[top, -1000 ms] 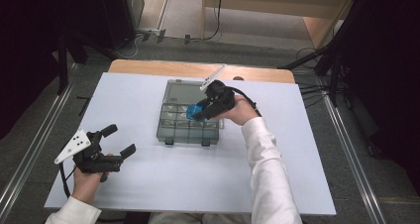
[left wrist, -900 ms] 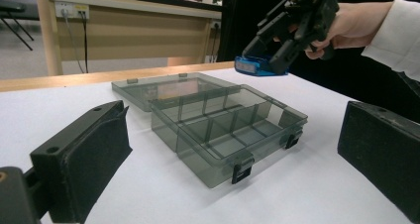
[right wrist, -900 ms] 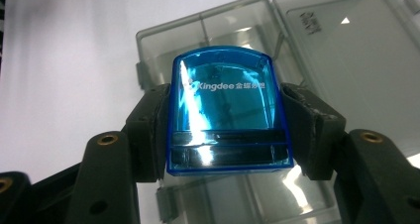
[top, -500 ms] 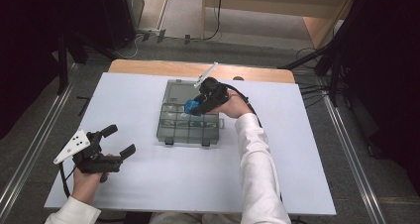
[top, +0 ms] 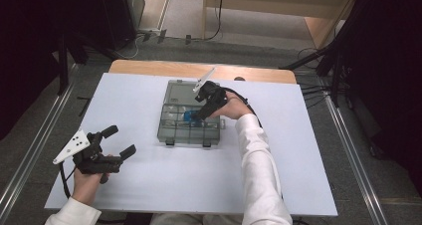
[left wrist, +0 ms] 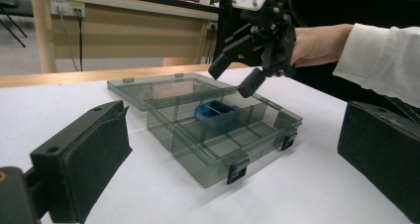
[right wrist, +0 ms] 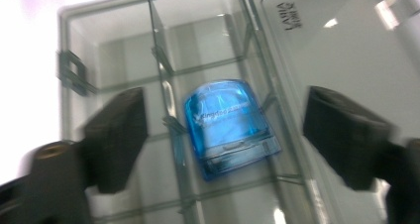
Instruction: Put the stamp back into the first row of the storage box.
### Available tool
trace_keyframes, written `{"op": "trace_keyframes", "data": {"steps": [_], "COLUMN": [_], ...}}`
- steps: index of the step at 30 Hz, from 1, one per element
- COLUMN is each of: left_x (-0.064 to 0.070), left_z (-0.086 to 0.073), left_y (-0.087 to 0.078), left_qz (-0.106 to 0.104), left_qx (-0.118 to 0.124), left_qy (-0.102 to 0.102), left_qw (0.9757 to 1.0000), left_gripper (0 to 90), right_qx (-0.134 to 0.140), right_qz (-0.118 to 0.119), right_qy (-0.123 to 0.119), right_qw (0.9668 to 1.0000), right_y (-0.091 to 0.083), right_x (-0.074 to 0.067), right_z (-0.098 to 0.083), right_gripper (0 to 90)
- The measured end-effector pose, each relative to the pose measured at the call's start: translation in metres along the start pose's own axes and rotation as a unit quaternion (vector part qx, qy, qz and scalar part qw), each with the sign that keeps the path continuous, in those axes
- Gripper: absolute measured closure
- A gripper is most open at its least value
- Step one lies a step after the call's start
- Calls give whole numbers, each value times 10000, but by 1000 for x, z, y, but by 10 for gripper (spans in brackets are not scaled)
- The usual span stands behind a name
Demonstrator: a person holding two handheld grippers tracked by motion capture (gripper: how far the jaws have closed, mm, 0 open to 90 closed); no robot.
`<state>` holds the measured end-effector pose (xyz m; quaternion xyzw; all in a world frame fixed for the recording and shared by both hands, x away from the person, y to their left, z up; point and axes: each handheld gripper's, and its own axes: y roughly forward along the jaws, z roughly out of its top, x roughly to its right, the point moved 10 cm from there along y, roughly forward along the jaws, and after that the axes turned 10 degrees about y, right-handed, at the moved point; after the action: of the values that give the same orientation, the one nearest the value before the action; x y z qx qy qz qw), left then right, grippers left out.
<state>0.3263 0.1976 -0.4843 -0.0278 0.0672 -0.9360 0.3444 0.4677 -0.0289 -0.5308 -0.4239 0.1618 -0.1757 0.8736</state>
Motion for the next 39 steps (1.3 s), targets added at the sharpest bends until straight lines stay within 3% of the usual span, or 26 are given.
{"op": "trace_keyframes", "data": {"steps": [3, 5, 15, 19, 33, 39], "left_x": [0, 0, 0, 2, 3, -3], "left_z": [0, 0, 0, 0, 1, -2], "left_y": [0, 0, 1, 1, 4, 5], "left_qz": [6, -6, -13, -28, -74, 32], "left_qx": [-1, -3, 17, 4, 30, -46], "left_qy": [-19, -4, -23, -9, -46, -33], "left_qw": [10000, 10000, 10000, 10000, 10000, 10000], "left_gripper": [0, 0, 0, 0, 0, 0], "right_qx": [31, 77, 47, 182, 360, 467], "right_qz": [-109, -194, -397, -459, -802, -920], "right_qy": [32, 106, 458, 589, 1041, 1206], "right_qw": [9999, 9997, 9982, 9970, 9907, 9873], "right_y": [-5, -9, -29, -45, -103, -120], "right_x": [1, 1, -1, -4, -3, -6], "right_z": [0, 1, -2, -5, -43, -59], "right_gripper": [88, 0, 0, 0, 0, 0]}}
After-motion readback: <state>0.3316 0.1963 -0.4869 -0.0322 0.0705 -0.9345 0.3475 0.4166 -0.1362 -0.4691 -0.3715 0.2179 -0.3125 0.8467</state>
